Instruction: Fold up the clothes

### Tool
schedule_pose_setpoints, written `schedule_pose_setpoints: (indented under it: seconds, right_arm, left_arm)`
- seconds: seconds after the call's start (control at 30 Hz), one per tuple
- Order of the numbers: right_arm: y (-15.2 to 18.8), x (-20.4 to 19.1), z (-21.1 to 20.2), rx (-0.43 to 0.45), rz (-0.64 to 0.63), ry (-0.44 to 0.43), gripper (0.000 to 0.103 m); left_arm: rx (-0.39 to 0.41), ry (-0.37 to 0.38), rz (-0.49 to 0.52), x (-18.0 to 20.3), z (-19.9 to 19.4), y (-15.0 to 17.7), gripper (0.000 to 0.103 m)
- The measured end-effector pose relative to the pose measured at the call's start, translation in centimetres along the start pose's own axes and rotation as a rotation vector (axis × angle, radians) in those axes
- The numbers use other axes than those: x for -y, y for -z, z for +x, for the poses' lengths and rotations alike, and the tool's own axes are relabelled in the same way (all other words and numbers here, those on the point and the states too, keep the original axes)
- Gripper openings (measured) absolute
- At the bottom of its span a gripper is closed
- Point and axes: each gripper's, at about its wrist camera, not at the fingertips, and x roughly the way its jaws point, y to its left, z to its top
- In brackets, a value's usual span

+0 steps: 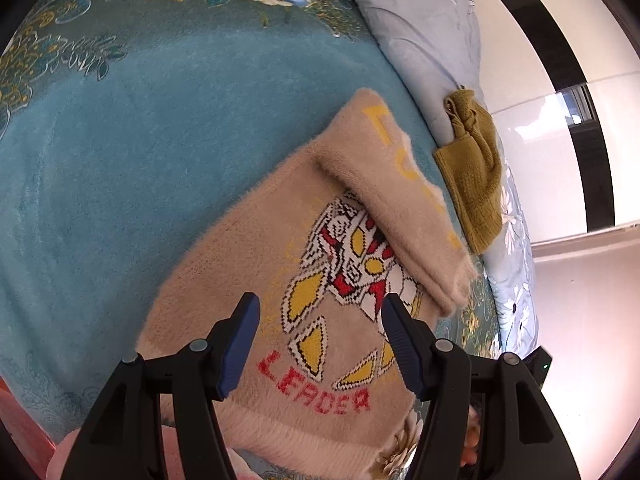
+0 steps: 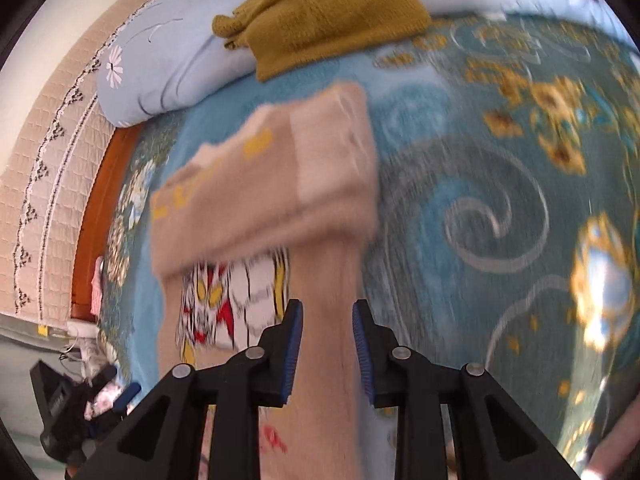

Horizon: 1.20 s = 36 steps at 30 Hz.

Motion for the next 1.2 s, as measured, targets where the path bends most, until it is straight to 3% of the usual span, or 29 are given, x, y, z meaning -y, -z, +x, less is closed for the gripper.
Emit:
schedule_pose_setpoints:
  seconds: [0.23,0.4,0.67,0.87,1.03,1.2]
  right_arm:
    - [4.9,1.0,-0.8,-0.052,0.016,-0.028,0.048]
    - [6.4,1.2,-1.2,-0.061,0.019,-0.040,0.051]
    - [8.5,2.2,-0.5,-0.132,0.015,-0.080,0.053]
    - [9.0,2.8,0.8,-0.172,0.024,-0.103,0.054]
    - [9.2,3.0,1.5,-0.185,0.029,-0.134,0.056]
    - [9.4,3.3,1.8,-0.185,0.058,-0.163,0.057]
  left_arm:
    - [0.065,-0.020,0.083,1.1,-4.1,1.9,0.064]
    - [0.108,-0.032,0.048,-0.3,-6.4,2.7,0.065]
    - [0.118,-0.139,0.006,-3.0,-7.7,2.4,0.065]
    - [0.047,-0.156,-0.029,-4.2,-5.2,2.3,0.072]
    - [-0.038,-0.207,-0.064,-5.4,-1.6,1.8,0.072]
    - [-0.065,-0.237,-0.130,-7.1,0.9,0.7,0.073]
